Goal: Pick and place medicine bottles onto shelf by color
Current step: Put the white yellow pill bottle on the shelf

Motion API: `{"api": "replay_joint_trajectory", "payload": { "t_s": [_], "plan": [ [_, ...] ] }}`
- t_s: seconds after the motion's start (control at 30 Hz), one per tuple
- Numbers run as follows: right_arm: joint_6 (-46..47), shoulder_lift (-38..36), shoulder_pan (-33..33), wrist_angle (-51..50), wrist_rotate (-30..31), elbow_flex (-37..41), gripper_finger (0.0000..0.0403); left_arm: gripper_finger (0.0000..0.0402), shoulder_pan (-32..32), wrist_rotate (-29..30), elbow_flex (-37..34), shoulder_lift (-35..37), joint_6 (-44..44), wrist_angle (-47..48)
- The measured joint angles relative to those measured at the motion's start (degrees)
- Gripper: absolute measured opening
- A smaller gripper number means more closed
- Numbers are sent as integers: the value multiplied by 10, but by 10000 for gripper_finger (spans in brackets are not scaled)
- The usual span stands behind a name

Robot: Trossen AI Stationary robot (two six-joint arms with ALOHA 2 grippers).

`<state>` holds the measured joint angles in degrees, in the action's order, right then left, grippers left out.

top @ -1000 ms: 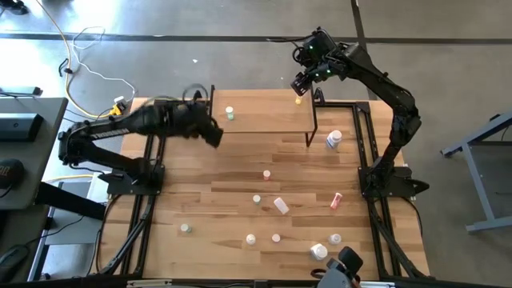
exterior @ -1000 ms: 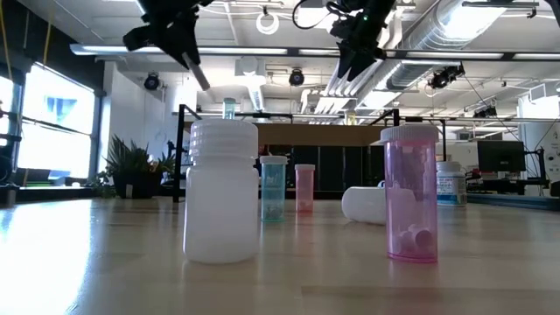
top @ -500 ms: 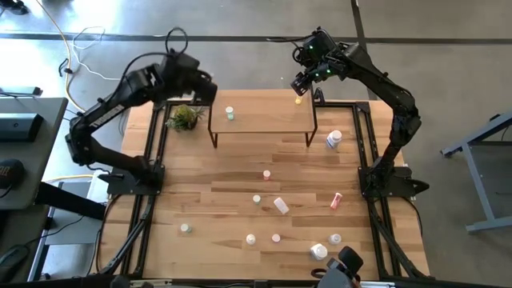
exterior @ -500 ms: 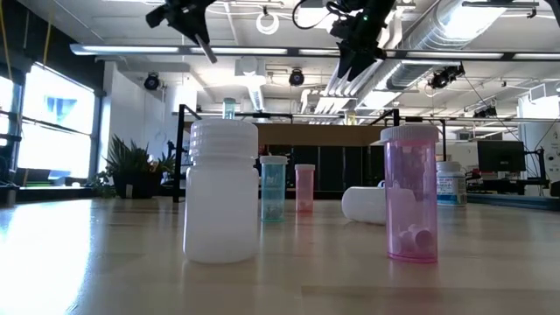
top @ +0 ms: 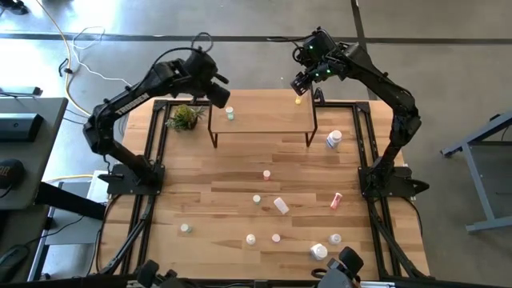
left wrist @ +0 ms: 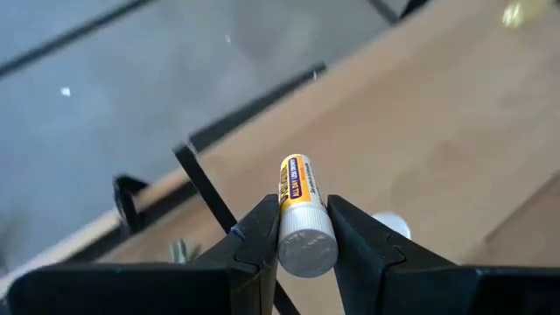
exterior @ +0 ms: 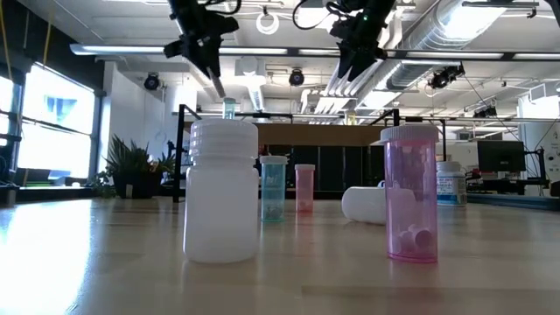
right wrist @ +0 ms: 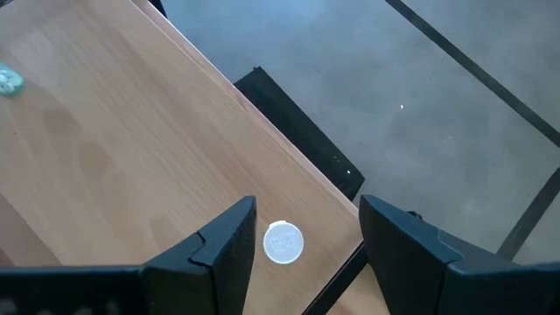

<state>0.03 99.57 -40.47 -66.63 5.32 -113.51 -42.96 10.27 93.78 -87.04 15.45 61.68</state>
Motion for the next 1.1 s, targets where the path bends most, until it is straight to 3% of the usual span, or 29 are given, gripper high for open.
{"api": "replay_joint_trajectory", "payload": {
  "t_s": [0.6,1.1],
  "plan": [
    [-4,0,0,0,0,0,195,76,35,-71,0,-29,84,107],
    [-5,0,0,1,-4,0,195,76,71,-75,-1,-68,114,150]
  ]
}}
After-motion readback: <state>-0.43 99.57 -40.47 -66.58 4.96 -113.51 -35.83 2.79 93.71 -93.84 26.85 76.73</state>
